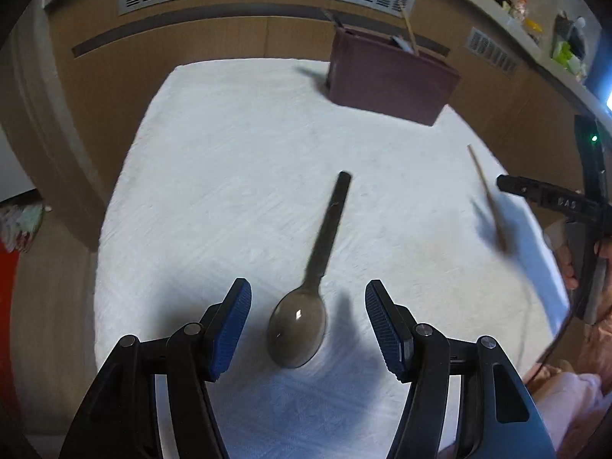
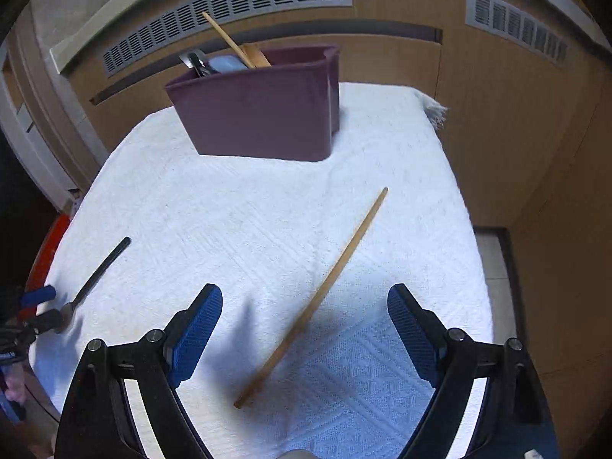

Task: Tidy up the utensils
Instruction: 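Grasp the dark plastic spoon with the left tool while the right tool grasps the other chopstick, then lift the dark spoon and chopstick and carry them over the caddy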

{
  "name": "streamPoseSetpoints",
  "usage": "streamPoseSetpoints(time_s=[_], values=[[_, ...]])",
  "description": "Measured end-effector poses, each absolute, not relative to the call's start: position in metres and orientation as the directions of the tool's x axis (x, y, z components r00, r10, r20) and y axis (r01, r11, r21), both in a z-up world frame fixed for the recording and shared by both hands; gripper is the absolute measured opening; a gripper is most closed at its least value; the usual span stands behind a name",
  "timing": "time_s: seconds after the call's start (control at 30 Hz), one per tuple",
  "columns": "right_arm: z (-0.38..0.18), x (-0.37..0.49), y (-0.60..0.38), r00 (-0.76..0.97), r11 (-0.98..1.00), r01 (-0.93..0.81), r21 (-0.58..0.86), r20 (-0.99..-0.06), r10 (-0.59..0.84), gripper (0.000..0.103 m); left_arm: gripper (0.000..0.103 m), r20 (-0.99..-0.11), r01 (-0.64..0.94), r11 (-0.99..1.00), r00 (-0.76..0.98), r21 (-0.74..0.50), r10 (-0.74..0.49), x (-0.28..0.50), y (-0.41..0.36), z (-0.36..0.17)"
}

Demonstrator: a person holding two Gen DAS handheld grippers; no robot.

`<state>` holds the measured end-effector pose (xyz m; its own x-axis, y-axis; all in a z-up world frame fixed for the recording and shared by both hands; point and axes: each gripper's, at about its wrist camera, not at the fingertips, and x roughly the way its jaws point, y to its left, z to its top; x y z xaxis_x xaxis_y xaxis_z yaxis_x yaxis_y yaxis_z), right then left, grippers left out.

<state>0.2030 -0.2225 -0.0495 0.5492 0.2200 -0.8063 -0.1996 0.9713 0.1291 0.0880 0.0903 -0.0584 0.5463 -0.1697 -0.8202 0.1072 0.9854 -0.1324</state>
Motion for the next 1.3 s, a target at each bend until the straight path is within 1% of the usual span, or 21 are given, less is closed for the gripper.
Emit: streamPoseSetpoints(time_s=[0.07, 0.13, 0.2, 0.23, 0.27, 0.3, 0.33, 0.37, 0.4, 0.43, 0.57, 0.6, 0.63, 0.73, 0.87, 0.97, 1.1, 1.2, 1.3], values=[[-0.055, 0.21, -0.224, 0.55, 0.972, -0.187, 0.14, -0.805, 0.222, 0.086, 0.063, -0.827, 0.082, 0.988, 0.541, -0.128, -0.152, 0.086, 0.089, -0.064], [-0.06, 0.217, -0.222, 0.566, 0.977, -0.178, 0.117, -0.8, 0.199, 0.082, 0.063, -0.833, 0.087, 0.983, 0.522, -0.161, -0.183, 0.086, 0.086, -0.069], [-0.065, 0.225, -0.218, 0.574, 0.982, -0.17, 0.079, -0.802, 0.164, 0.066, 0.063, -0.836, 0.092, 0.979, 0.508, -0.184, -0.205, 0.086, 0.079, -0.073], [-0.068, 0.23, -0.216, 0.572, 0.982, -0.175, 0.068, -0.805, 0.157, 0.062, 0.063, -0.835, 0.097, 0.98, 0.513, -0.176, -0.201, 0.088, 0.075, -0.072], [-0.07, 0.234, -0.213, 0.567, 0.981, -0.182, 0.059, -0.809, 0.154, 0.052, 0.063, -0.834, 0.111, 0.978, 0.51, -0.176, -0.208, 0.089, 0.071, -0.072], [-0.073, 0.238, -0.21, 0.562, 0.981, -0.188, 0.049, -0.814, 0.148, 0.039, 0.063, -0.833, 0.123, 0.975, 0.507, -0.186, -0.223, 0.092, 0.066, -0.072], [-0.075, 0.24, -0.205, 0.557, 0.981, -0.189, 0.037, -0.819, 0.138, 0.033, 0.063, -0.829, 0.133, 0.971, 0.504, -0.201, -0.241, 0.095, 0.062, -0.072], [-0.075, 0.24, -0.201, 0.564, 0.98, -0.195, 0.026, -0.815, 0.134, 0.024, 0.063, -0.828, 0.145, 0.966, 0.498, -0.213, -0.257, 0.098, 0.058, -0.071], [-0.074, 0.238, -0.198, 0.565, 0.978, -0.208, 0.027, -0.812, 0.142, 0.012, 0.063, -0.827, 0.156, 0.964, 0.496, -0.216, -0.265, 0.102, 0.053, -0.071], [-0.073, 0.235, -0.194, 0.556, 0.971, -0.235, 0.042, -0.814, 0.17, 0.008, 0.063, -0.826, 0.166, 0.963, 0.496, -0.212, -0.268, 0.104, 0.05, -0.07], [-0.071, 0.213, -0.179, 0.513, 0.942, -0.325, 0.084, -0.821, 0.25, 0.008, 0.061, -0.831, 0.197, 0.96, 0.484, -0.201, -0.274, 0.12, 0.041, -0.068], [-0.072, 0.208, -0.175, 0.494, 0.934, -0.343, 0.104, -0.825, 0.273, 0.008, 0.055, -0.836, 0.197, 0.961, 0.481, -0.192, -0.266, 0.125, 0.041, -0.068], [-0.073, 0.202, -0.173, 0.475, 0.924, -0.36, 0.126, -0.828, 0.298, 0.008, 0.046, -0.841, 0.197, 0.963, 0.476, -0.182, -0.256, 0.13, 0.042, -0.068], [-0.074, 0.186, -0.167, 0.44, 0.905, -0.39, 0.169, -0.829, 0.345, 0.009, 0.033, -0.859, 0.191, 0.965, 0.45, -0.177, -0.246, 0.147, 0.047, -0.067], [-0.074, 0.173, -0.168, 0.421, 0.892, -0.403, 0.203, -0.825, 0.378, 0.01, 0.032, -0.878, 0.185, 0.975, 0.436, -0.127, -0.197, 0.163, 0.051, -0.065], [-0.075, 0.169, -0.17, 0.429, 0.891, -0.409, 0.198, -0.82, 0.379, 0.009, 0.026, -0.885, 0.195, 0.974, 0.426, -0.114, -0.188, 0.172, 0.048, -0.068], [-0.072, 0.166, -0.16, 0.45, 0.884, -0.451, 0.121, -0.825, 0.342, 0.01, 0.017, -0.882, 0.214, 0.97, 0.429, -0.112, -0.196, 0.178, 0.041, -0.068], [-0.072, 0.171, -0.15, 0.453, 0.865, -0.497, 0.067, -0.831, 0.324, 0.01, 0.012, -0.882, 0.225, 0.971, 0.437, -0.085, -0.178, 0.179, 0.034, -0.067], [-0.073, 0.179, -0.144, 0.435, 0.85, -0.524, 0.057, -0.84, 0.324, 0.009, 0.012, -0.88, 0.221, 0.971, 0.439, -0.089, -0.181, 0.179, 0.035, -0.067]])
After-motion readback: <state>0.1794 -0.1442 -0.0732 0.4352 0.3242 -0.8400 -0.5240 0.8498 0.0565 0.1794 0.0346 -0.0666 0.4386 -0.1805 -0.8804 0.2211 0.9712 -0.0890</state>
